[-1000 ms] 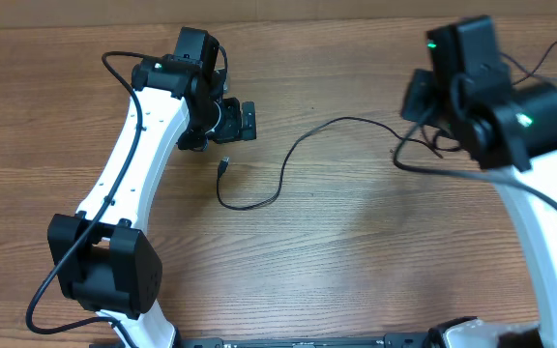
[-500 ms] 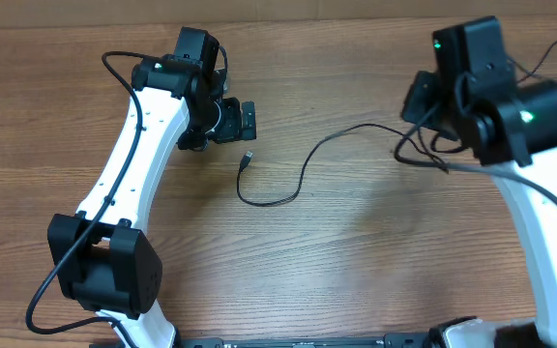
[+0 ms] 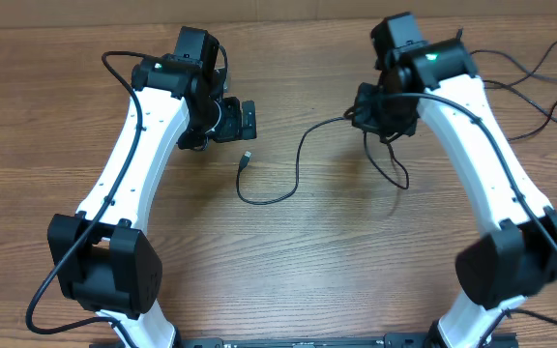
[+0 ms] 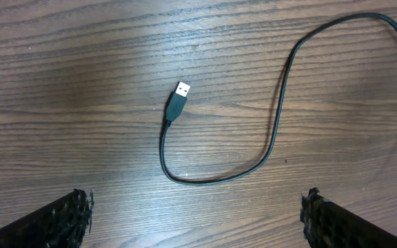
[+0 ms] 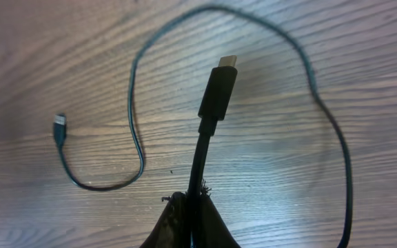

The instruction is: Untangle cables

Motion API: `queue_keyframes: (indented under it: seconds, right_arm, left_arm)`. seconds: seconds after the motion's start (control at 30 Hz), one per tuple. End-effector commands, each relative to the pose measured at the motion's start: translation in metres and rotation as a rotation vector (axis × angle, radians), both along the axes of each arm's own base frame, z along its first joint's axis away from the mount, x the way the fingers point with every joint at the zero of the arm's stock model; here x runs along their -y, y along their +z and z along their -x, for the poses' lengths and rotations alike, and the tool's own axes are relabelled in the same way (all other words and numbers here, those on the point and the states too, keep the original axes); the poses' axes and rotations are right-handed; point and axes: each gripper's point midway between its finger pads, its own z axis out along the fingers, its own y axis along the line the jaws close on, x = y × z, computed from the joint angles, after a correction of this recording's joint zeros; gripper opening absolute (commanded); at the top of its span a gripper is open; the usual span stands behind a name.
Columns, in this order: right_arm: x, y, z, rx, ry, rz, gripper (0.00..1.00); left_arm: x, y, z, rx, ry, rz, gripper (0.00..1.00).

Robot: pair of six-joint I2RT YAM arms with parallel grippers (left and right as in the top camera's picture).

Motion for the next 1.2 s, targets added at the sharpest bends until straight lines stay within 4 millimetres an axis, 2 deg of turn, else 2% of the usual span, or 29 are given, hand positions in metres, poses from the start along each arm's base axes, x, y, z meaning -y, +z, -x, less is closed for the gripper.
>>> queue_keyframes:
  seconds: [0.0, 0.13, 0.23, 0.3, 0.37, 0.43, 0.53, 0.63, 0.67, 0.8, 0.93, 1.03, 1.17]
  right_arm:
    - [-0.021, -0.014, -0.002, -0.026, 0.052, -0.016, 0.04]
    - [-0.036, -0.030, -0.006, -0.039, 0.081, -0.021, 0.05]
    - [-0.051, -0.037, -0.009, -0.036, 0.105, -0.047, 0.19]
    - [-0.057, -0.038, -0.011, -0.025, 0.117, -0.051, 0.25]
    - [-0.062, -0.038, -0.013, -0.010, 0.126, -0.057, 0.40]
    - [-0.067, -0.038, -0.014, 0.002, 0.136, -0.061, 0.45]
    - [-0.070, -0.037, -0.016, 0.014, 0.143, -0.064, 0.53]
    - [-0.070, -0.037, -0.017, 0.030, 0.191, -0.056, 0.71]
    - [-0.068, -0.037, -0.018, 0.034, 0.194, -0.048, 0.73]
    - [-0.063, -0.036, -0.026, 0.054, 0.187, -0.052, 0.75]
    - [-0.067, -0.033, -0.038, 0.102, 0.186, -0.068, 0.75]
    - [-0.074, -0.036, -0.040, 0.122, 0.198, -0.074, 0.66]
    - [-0.080, -0.054, -0.036, 0.114, 0.210, -0.074, 0.63]
  left_arm:
    - [0.003, 0.014, -0.001, 0.033, 0.007, 0.022, 1.00]
    - [0.003, 0.015, -0.001, 0.036, 0.007, 0.024, 0.99]
    - [0.003, 0.015, -0.001, 0.036, 0.007, 0.024, 1.00]
    - [0.003, 0.015, -0.001, 0.036, 0.007, 0.024, 1.00]
    - [0.003, 0.015, -0.001, 0.036, 0.007, 0.024, 1.00]
    - [0.003, 0.015, -0.001, 0.036, 0.007, 0.024, 1.00]
    - [0.003, 0.015, -0.001, 0.035, 0.007, 0.023, 1.00]
    - [0.003, 0.015, -0.001, 0.035, 0.007, 0.023, 1.00]
    - [0.003, 0.015, -0.001, 0.034, 0.007, 0.024, 0.99]
    - [0.004, 0.015, -0.001, 0.036, 0.007, 0.024, 1.00]
    - [0.004, 0.016, -0.004, 0.048, 0.012, 0.027, 1.00]
    - [0.001, 0.015, -0.007, 0.048, 0.056, 0.018, 0.99]
    - [-0.014, 0.013, -0.011, 0.053, 0.143, -0.044, 0.99]
